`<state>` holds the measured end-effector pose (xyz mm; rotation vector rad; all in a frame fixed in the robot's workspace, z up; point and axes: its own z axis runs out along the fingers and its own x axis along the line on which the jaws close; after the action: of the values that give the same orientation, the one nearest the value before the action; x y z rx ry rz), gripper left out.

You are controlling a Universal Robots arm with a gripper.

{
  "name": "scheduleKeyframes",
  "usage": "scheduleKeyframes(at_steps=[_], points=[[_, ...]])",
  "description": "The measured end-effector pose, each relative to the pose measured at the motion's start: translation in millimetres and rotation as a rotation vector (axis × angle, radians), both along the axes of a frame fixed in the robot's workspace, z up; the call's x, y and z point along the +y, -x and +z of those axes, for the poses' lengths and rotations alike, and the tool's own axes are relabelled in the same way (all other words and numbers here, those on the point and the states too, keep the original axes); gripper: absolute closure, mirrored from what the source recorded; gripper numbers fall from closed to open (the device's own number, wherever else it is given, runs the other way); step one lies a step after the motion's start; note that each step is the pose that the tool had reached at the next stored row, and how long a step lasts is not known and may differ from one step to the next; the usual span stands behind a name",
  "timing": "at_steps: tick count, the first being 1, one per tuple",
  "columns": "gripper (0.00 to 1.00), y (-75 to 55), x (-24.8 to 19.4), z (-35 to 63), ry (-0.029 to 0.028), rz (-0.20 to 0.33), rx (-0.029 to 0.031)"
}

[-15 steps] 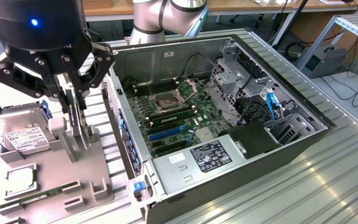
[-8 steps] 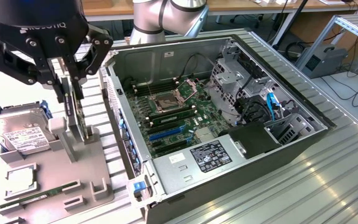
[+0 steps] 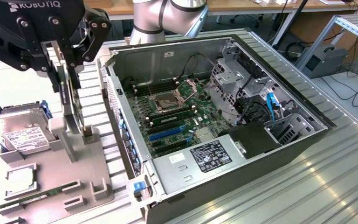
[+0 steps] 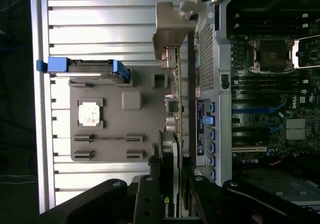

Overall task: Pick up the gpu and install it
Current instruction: 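Pick up the gpu and move the gpu toward the slot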

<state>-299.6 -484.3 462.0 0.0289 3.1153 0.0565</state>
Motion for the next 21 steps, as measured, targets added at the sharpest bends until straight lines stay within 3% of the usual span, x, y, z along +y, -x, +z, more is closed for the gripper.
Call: scheduleKeyframes(at_steps=[7,11,21], points=[[0.73,0.0,0.0,0.6,-0.0006,0.0,0.0],[0.73,0.0,0.0,10.1,-0.0032,0.0,0.0001],[0.73,0.0,0.0,10.2,-0.0036,0.0,0.0]])
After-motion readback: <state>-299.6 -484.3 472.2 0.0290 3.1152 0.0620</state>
